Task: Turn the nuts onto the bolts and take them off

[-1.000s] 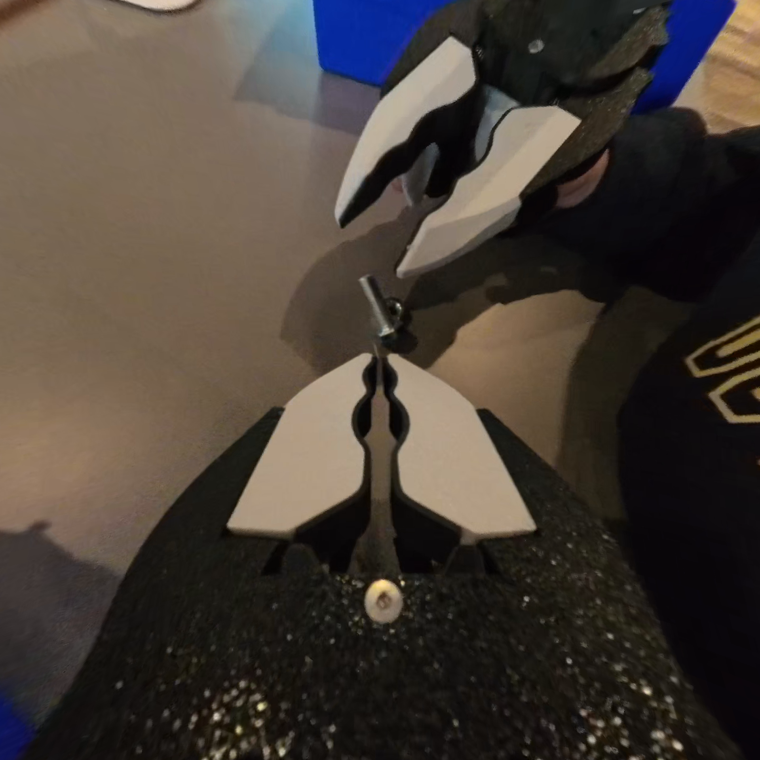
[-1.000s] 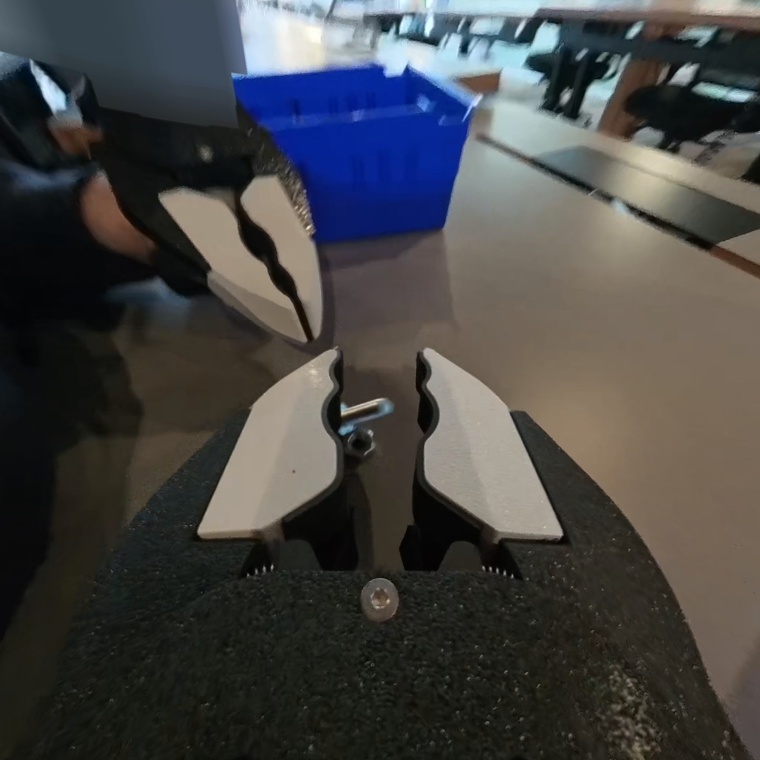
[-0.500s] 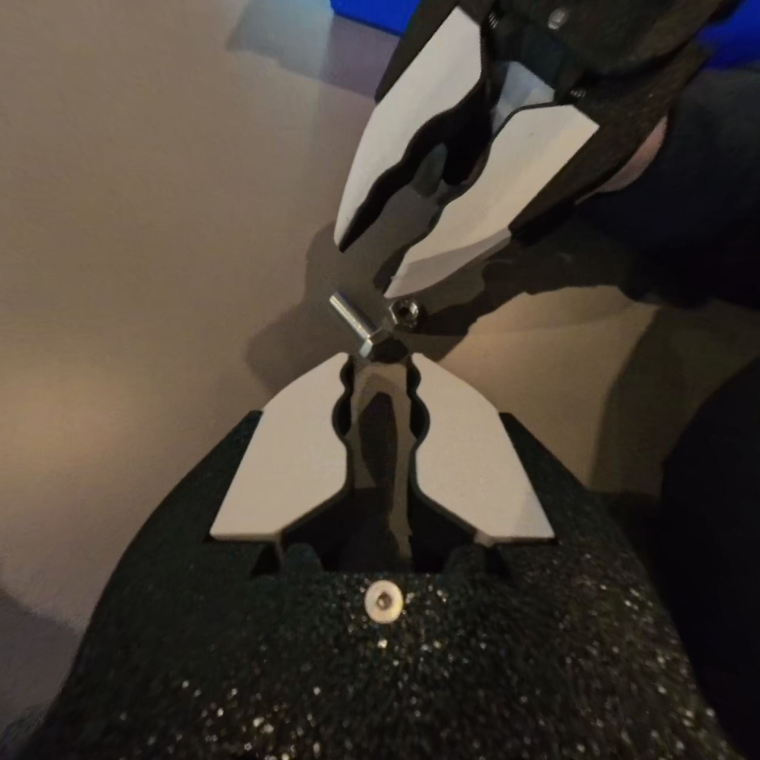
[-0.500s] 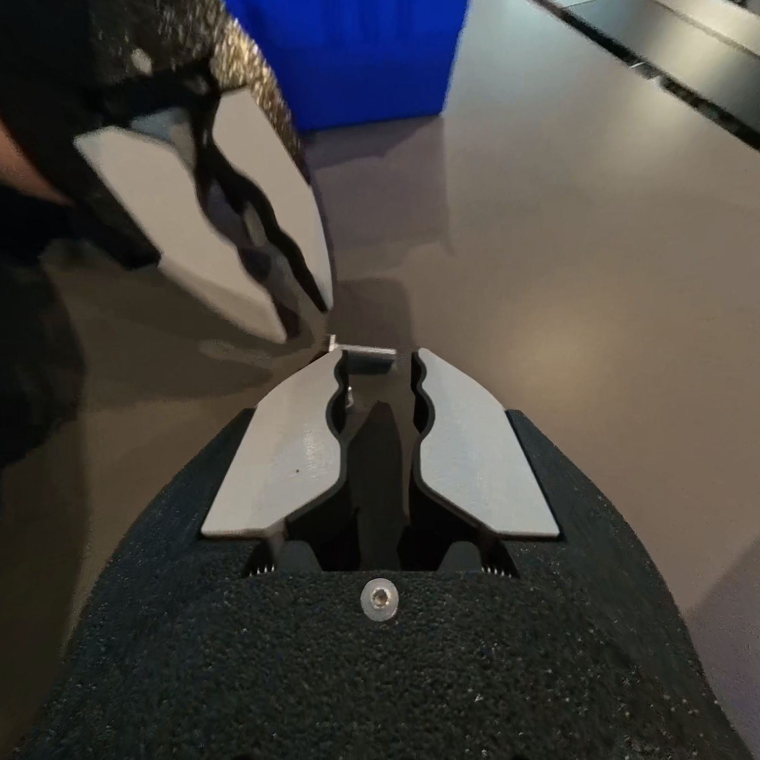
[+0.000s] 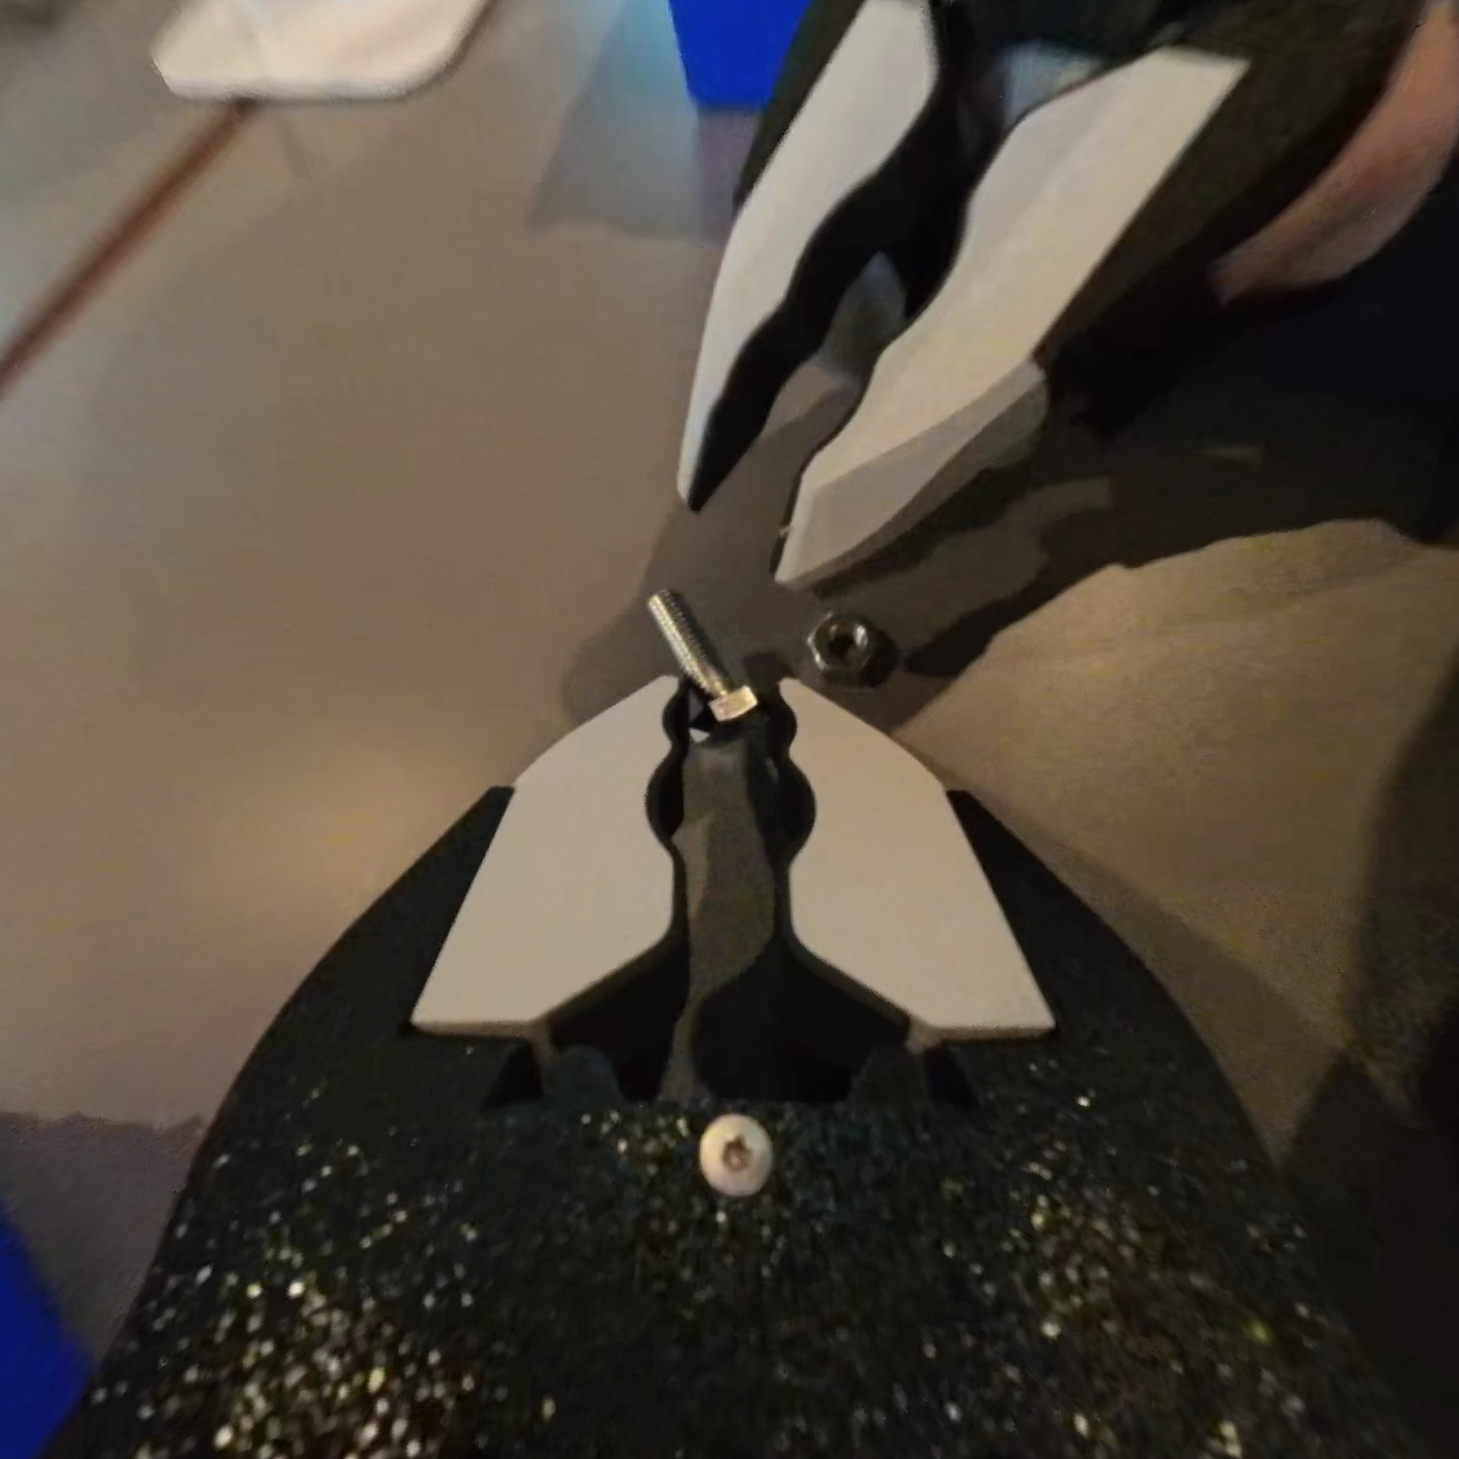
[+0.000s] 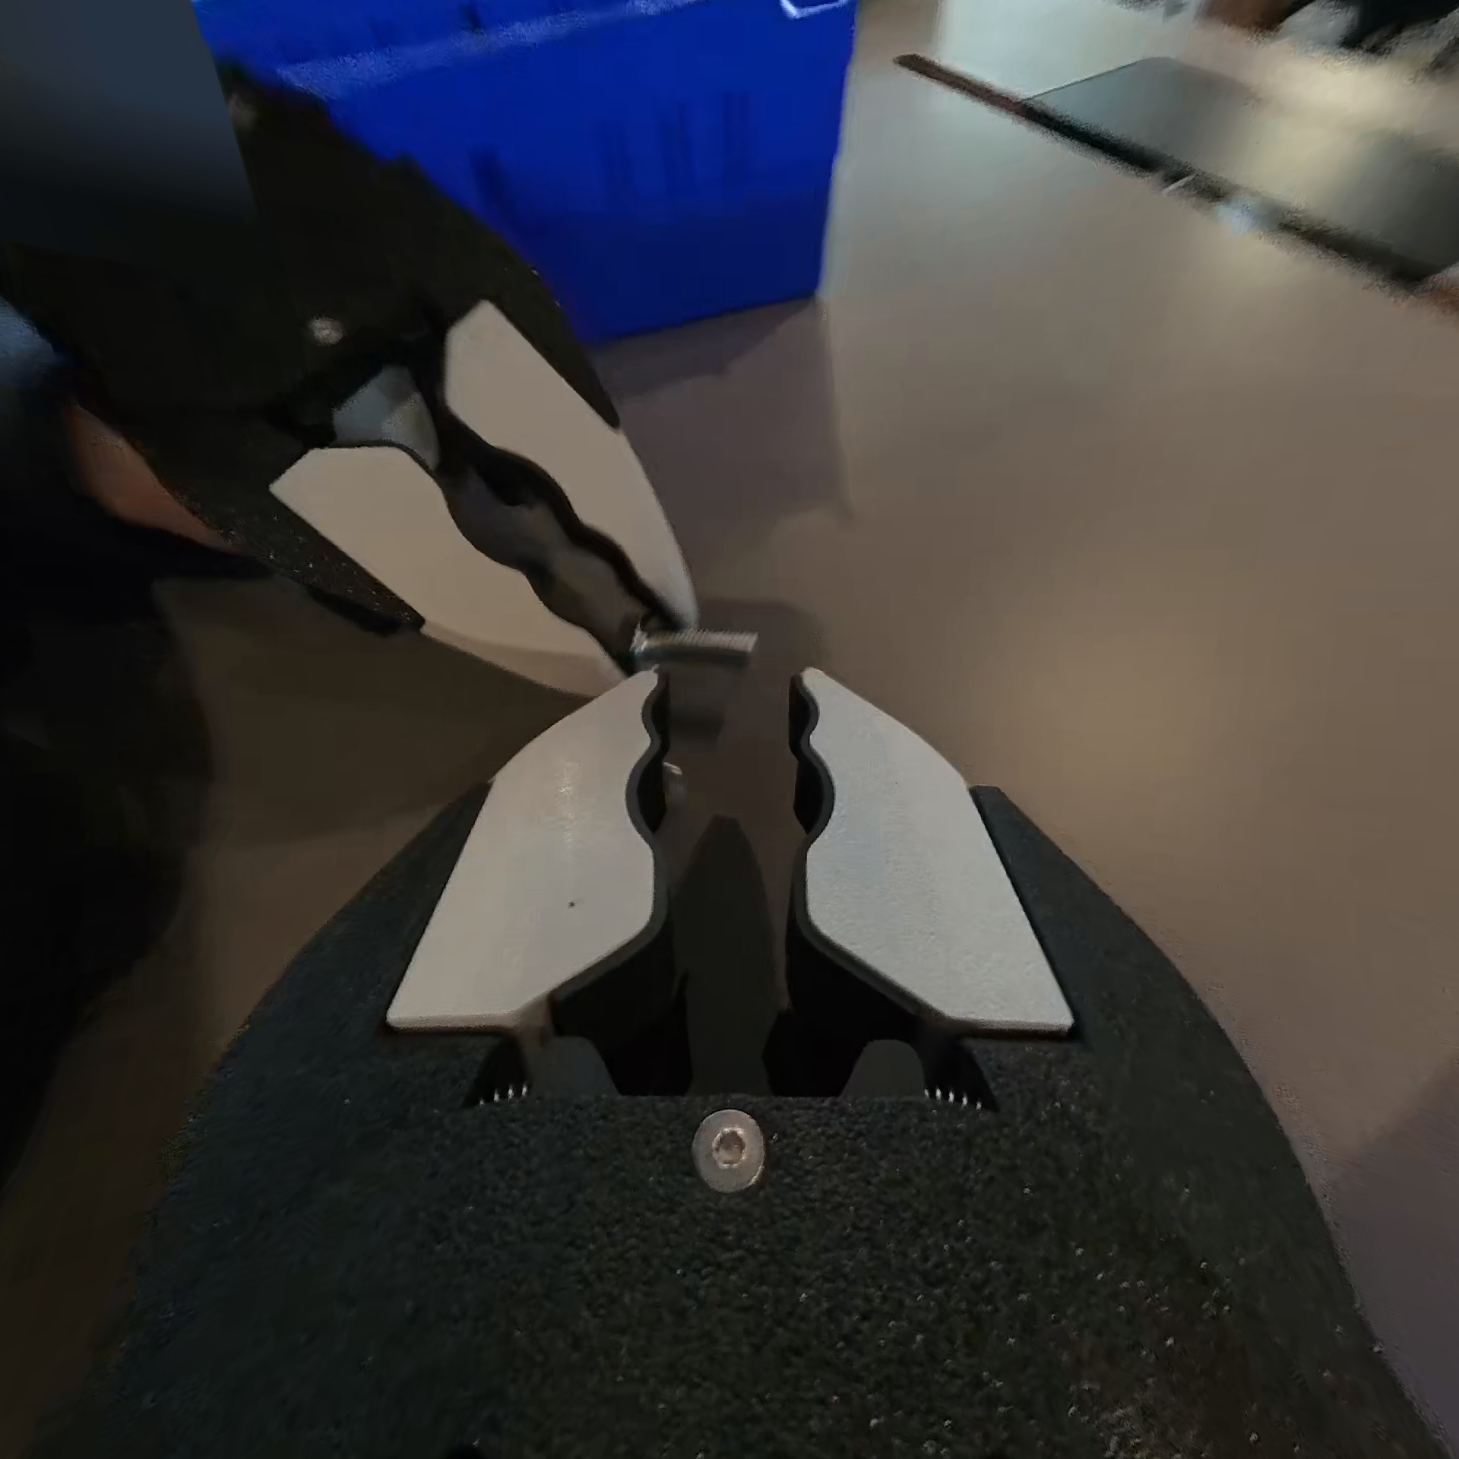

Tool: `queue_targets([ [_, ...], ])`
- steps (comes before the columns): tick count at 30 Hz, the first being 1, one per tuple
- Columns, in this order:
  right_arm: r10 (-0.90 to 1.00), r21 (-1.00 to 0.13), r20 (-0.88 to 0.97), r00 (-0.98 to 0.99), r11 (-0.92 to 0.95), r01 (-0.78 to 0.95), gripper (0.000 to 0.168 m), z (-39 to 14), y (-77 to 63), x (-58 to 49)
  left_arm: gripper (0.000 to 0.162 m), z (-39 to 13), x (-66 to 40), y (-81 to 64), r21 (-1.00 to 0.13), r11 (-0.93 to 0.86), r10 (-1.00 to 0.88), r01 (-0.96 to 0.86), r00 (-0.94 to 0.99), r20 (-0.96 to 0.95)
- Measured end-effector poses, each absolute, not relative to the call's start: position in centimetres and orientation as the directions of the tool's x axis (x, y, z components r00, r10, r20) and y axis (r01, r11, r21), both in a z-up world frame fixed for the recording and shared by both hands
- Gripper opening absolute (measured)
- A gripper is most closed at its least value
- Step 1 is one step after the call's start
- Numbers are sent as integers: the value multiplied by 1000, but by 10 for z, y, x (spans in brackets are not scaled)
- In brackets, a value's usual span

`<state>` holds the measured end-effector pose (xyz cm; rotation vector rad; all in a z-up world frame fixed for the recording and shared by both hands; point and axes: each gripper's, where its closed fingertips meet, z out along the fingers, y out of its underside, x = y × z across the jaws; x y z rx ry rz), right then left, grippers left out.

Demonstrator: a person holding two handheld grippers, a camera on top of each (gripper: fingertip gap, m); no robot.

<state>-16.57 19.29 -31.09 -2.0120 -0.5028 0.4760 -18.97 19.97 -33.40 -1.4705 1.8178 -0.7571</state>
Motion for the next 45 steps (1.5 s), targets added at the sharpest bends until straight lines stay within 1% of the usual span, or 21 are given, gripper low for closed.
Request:
queue_targets([
  [1, 545, -885, -182, 819, -453, 105, 26, -308, 191, -169, 18, -325, -190, 198, -810, 221, -975, -543, -146, -167],
  [3, 551, -888, -286, 784, -459, -2, 18, -300, 191, -173, 18, -308, -189, 197, -850, 256, -967, -461, -141, -214],
  [6, 554, -873, -419, 719, -463, -152, 19, -286, 191, -177, 18, -294, -190, 191, -884, 282, -958, -372, -164, -237],
  [10, 577, -806, -586, 569, -484, -341, 19, -270, 189, -184, 18, -288, -190, 180, -895, 311, -944, -320, -212, -252],
  [12, 588, -780, -625, 513, -494, -384, 10, -267, 187, -185, 18, -288, -191, 176, -895, 323, -939, -308, -226, -260],
  [14, 604, -781, -624, 496, -493, -383, 10, -265, 185, -186, 18, -286, -191, 174, -906, 309, -940, -288, -238, -245],
  [16, 631, -813, -581, 514, -464, -350, 10, -265, 183, -188, 18, -288, -193, 172, -920, 262, -946, -292, -267, -184],
  [19, 683, -887, -457, 570, -396, -237, 10, -266, 178, -191, 26, -289, -197, 170, -939, 185, -947, -291, -307, -91],
  [21, 722, -926, -372, 583, -334, -177, 10, -264, 175, -194, 40, -292, -199, 174, -939, 165, -950, -302, -305, -69],
  [24, 777, -949, -312, 546, -286, -135, 10, -260, 167, -200, 38, -291, -205, 167, -951, 120, -926, -284, -377, -4],
  [29, 777, -963, -253, 576, -259, -73, 10, -265, 168, -204, 37, -282, -211, 162, -969, 23, -894, -247, -438, 91],
  [32, 765, -967, -238, 599, -245, -71, 10, -264, 170, -205, 34, -282, -210, 163, -970, 43, -903, -240, -426, 65],
  [37, 764, -968, -240, 599, -233, -92, 10, -262, 171, -210, 27, -289, -207, 161, -956, 160, -917, -245, -394, -53],
  [40, 769, -967, -245, 591, -237, -93, 10, -263, 171, -213, 21, -289, -206, 161, -950, 200, -920, -240, -379, -98],
  [45, 765, -968, -244, 596, -230, -101, 10, -262, 171, -213, 21, -291, -206, 164, -945, 212, -924, -250, -365, -110],
])
